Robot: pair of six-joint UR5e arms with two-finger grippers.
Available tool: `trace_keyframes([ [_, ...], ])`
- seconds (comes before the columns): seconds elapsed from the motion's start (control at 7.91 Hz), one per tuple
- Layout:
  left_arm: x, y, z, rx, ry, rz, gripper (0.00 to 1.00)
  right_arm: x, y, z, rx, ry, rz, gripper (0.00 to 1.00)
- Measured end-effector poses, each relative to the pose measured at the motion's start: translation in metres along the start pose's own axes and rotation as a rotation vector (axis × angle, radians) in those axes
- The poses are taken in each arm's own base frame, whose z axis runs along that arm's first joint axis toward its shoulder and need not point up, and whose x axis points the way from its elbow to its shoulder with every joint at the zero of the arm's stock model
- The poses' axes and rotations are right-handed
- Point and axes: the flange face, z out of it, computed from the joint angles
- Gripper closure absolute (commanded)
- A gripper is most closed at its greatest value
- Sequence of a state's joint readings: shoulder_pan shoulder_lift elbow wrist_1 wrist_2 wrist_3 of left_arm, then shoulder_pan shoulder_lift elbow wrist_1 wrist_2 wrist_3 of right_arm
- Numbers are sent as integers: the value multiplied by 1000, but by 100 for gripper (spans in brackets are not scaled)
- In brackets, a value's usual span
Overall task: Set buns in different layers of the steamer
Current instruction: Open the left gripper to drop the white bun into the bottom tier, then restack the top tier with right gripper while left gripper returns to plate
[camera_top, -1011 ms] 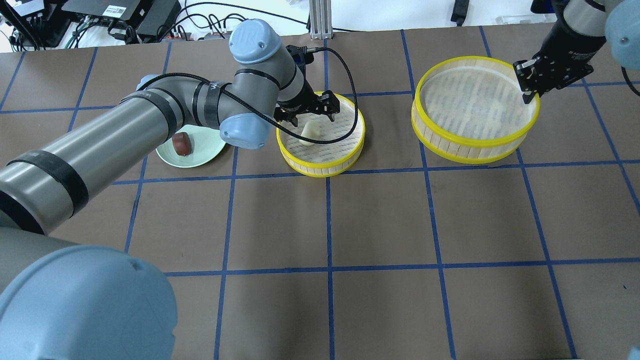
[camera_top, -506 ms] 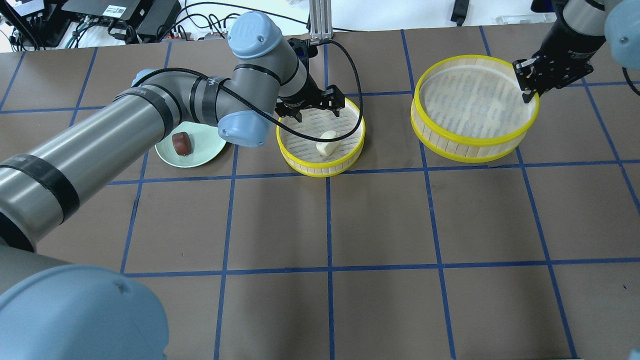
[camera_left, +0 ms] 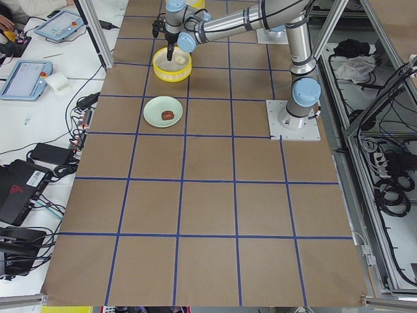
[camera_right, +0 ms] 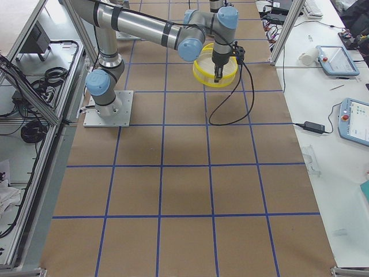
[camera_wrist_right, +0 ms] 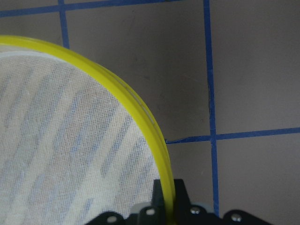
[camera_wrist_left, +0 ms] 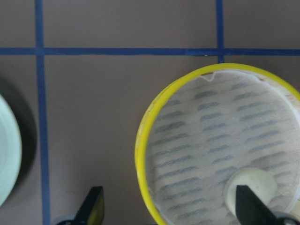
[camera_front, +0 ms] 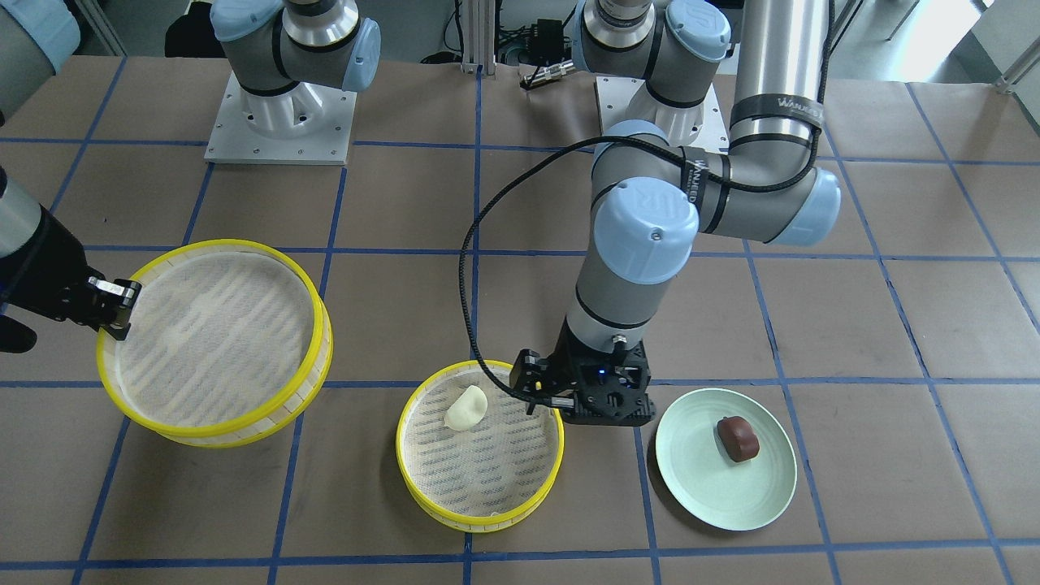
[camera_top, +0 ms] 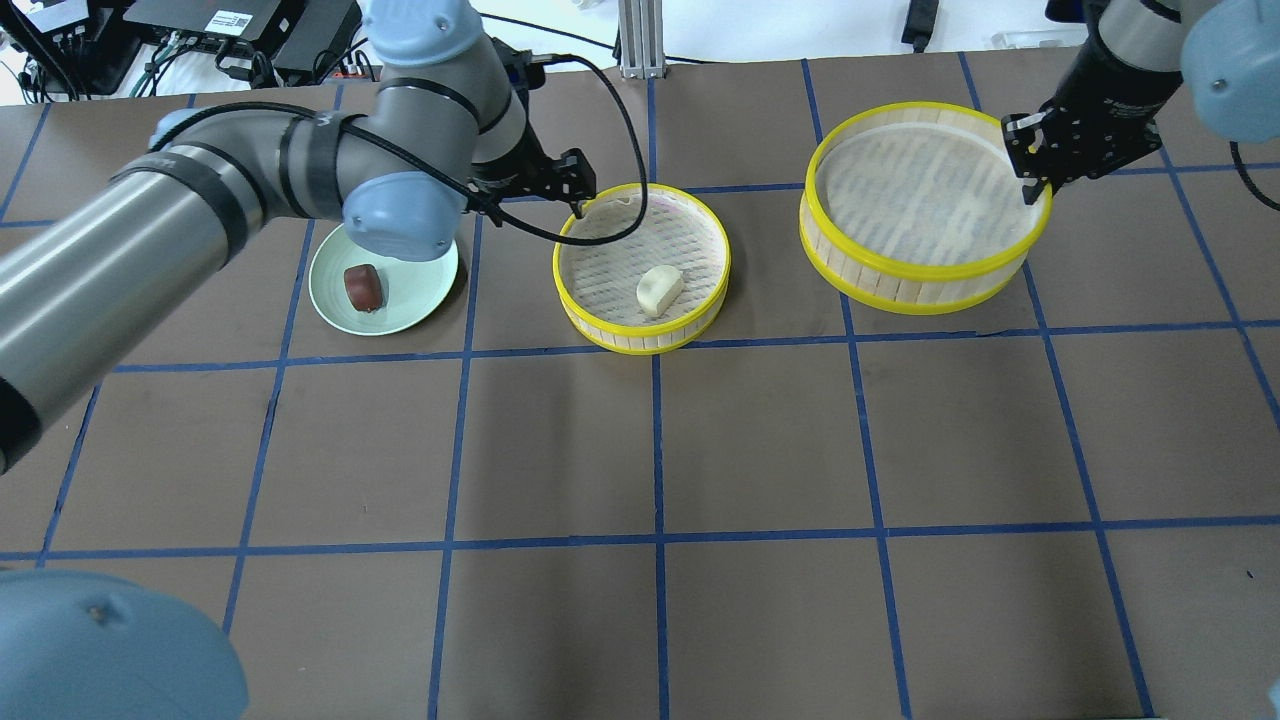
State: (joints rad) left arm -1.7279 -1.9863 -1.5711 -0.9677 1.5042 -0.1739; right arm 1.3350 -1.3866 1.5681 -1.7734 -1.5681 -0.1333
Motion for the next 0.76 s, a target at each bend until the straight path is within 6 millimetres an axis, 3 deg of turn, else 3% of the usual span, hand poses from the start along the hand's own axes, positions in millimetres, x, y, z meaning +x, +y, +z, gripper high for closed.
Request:
trace_keyframes([
  [0.13,-37,-7,-8,-14,-20,-37,0,-22,0,1,11,-2,24,100],
  [0.51,-156,-29,-16,-26,-99,-20,0,-122,1,17,64,-16,94,100],
  [0.76,-202,-30,10,-72,-121,-79,0,-186,2,40,92,-34,140,100],
])
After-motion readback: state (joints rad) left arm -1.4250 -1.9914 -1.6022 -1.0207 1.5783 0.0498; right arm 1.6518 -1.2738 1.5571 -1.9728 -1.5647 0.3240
